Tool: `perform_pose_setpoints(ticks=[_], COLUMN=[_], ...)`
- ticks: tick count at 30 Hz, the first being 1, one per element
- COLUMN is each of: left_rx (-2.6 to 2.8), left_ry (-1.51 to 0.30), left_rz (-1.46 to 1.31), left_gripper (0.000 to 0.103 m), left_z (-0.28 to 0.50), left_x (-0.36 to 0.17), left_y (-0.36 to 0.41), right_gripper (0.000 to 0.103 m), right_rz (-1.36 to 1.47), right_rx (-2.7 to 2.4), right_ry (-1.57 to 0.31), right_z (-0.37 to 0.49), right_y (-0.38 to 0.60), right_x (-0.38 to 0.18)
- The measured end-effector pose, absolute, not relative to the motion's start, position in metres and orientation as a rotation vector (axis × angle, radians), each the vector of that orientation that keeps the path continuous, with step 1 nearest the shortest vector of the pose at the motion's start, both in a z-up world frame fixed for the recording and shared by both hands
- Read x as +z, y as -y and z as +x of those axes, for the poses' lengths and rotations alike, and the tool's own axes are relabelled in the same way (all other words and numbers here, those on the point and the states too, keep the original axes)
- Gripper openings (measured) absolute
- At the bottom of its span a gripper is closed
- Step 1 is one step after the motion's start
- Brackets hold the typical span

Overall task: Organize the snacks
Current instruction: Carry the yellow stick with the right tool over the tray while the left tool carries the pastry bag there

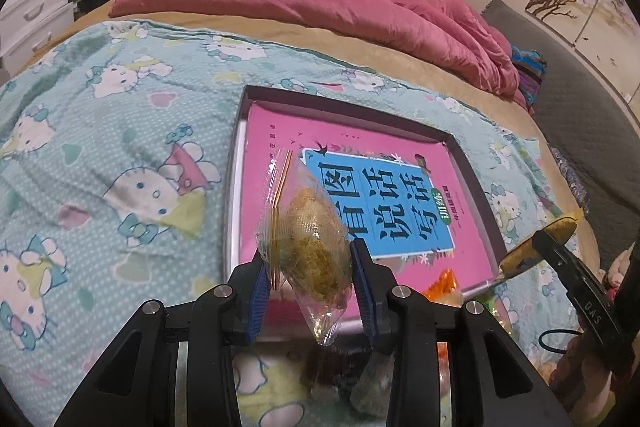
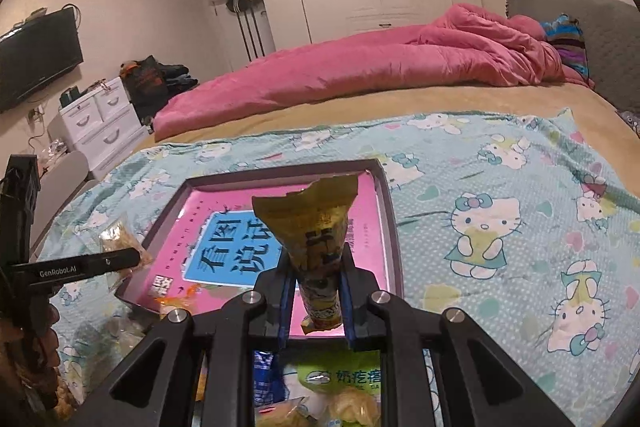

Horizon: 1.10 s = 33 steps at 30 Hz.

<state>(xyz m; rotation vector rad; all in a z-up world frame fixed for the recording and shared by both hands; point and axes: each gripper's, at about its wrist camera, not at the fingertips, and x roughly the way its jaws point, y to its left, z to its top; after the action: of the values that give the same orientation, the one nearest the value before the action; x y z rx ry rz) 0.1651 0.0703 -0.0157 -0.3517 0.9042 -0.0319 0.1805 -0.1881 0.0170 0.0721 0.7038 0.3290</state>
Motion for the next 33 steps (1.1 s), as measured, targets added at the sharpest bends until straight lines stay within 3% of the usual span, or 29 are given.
perform_pose_setpoints(ticks=[25, 29, 33], left_rx=[-0.071, -0.078, -0.078], left_ry=[-0.967, -0.965, -0.963], left_rz=[-0.29, -0.297, -0.298], left_gripper=[0.039, 0.039, 0.039], left_z=[0.178, 0.178, 0.177], left_x=[-0.043, -0.043, -0.043], left_y=[-0.051, -0.052, -0.053], right_gripper=[0.02, 0.03, 0.032], right_rz=[0.074, 0.081, 0.089], right_rx=[0.279, 0.279, 0.28], right_ry=[-0.791, -0.786, -0.786], right_z=[0.194, 0.193, 0.192], right_y=[0.19, 0.191, 0.192], right_x=[-0.015, -0.015, -0.014])
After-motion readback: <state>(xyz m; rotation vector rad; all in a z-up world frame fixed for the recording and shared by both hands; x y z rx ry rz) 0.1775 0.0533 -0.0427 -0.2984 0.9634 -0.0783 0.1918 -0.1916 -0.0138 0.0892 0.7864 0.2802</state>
